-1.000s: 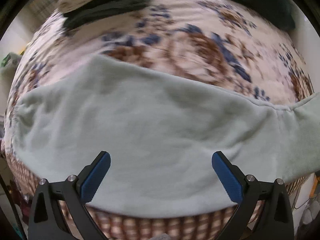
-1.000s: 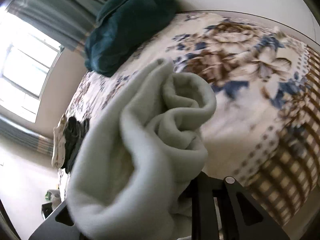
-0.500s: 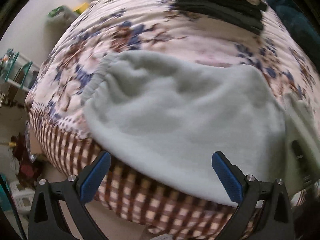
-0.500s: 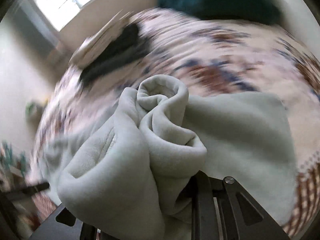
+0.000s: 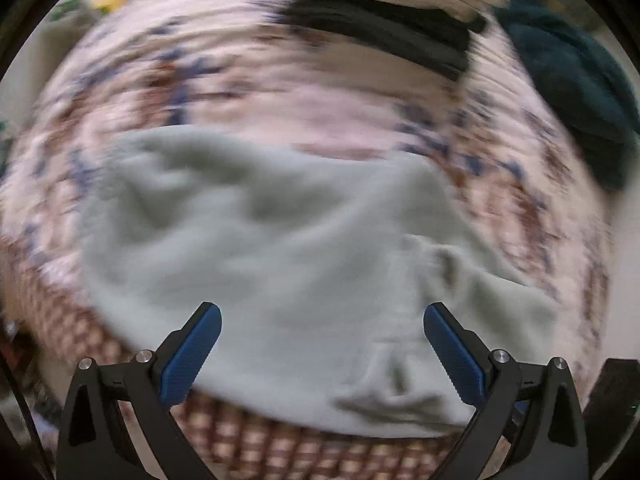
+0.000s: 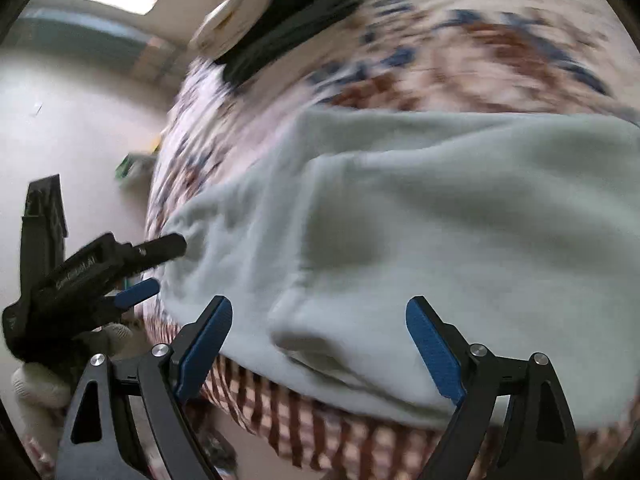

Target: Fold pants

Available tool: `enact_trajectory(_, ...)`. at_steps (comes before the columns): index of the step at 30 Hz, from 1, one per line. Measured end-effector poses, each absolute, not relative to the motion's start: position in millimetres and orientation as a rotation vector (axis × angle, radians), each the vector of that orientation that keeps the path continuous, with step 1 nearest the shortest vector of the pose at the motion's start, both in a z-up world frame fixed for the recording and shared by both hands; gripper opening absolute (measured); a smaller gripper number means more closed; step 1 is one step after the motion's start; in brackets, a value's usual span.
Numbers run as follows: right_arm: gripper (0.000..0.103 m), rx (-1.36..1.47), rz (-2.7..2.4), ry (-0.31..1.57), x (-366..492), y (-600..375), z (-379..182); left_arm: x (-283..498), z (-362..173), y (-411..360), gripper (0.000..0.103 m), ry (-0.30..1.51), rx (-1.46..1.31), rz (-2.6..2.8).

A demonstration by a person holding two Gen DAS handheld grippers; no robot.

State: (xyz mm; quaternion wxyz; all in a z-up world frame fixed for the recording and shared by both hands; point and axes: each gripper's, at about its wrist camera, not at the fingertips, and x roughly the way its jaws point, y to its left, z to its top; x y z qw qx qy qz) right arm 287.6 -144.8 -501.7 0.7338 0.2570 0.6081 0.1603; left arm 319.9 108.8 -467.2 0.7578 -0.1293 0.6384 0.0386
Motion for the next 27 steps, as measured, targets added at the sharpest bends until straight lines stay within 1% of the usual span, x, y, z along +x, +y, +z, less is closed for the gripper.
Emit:
enact_trajectory(5,0.091,0.560,0.102,1.359,273,-220,-495,357,-506,47,0.103,1.487,-0.206,-0.090)
enact_trajectory(6,0.091,0.553,0.044,1.360,270,-237,-497,363,-515,36,0.095,1.508,-0.185,-0.126)
enact_trajectory(7,0.091,0.556,0.017,1.358,267,-246,-498,368,-525,25,0.085,1.525,-0.169,-0.165)
enact_trajectory(9,0.091,0.580,-0.041,1.361,263,-270,-504,375,-552,4,0.018,1.594,-0.127,-0.235)
enact_trajectory(10,0.091,0.594,-0.063,1.361,261,-277,-505,375,-561,-1,0.015,1.621,-0.127,-0.255)
enact_trajectory(12,0.091,0.632,-0.102,1.358,254,-291,-508,373,-561,0,0.012,1.599,-0.107,-0.242)
enact_trajectory(15,0.091,0.703,-0.153,1.347,245,-313,-507,368,-543,20,0.012,1.557,-0.113,-0.200)
enact_trajectory(19,0.091,0.740,-0.184,1.351,231,-327,-507,366,-552,50,0.011,1.573,-0.142,-0.117)
enact_trajectory(21,0.091,0.746,-0.184,1.374,228,-329,-512,362,-549,50,0.012,1.575,-0.165,-0.138)
enact_trajectory(23,0.091,0.752,-0.178,1.386,229,-329,-516,357,-538,44,0.016,1.587,-0.190,-0.180)
enact_trajectory(24,0.091,0.756,-0.177,1.389,225,-330,-516,355,-535,44,0.025,1.603,-0.222,-0.187)
enact_trajectory(25,0.091,0.761,-0.174,1.390,224,-330,-515,350,-531,46,0.029,1.621,-0.266,-0.193)
enact_trajectory(26,0.091,0.763,-0.173,1.393,223,-330,-516,346,-527,48,0.038,1.631,-0.306,-0.203)
enact_trajectory(27,0.091,0.771,-0.176,1.398,219,-331,-516,339,-526,50,0.043,1.647,-0.330,-0.212)
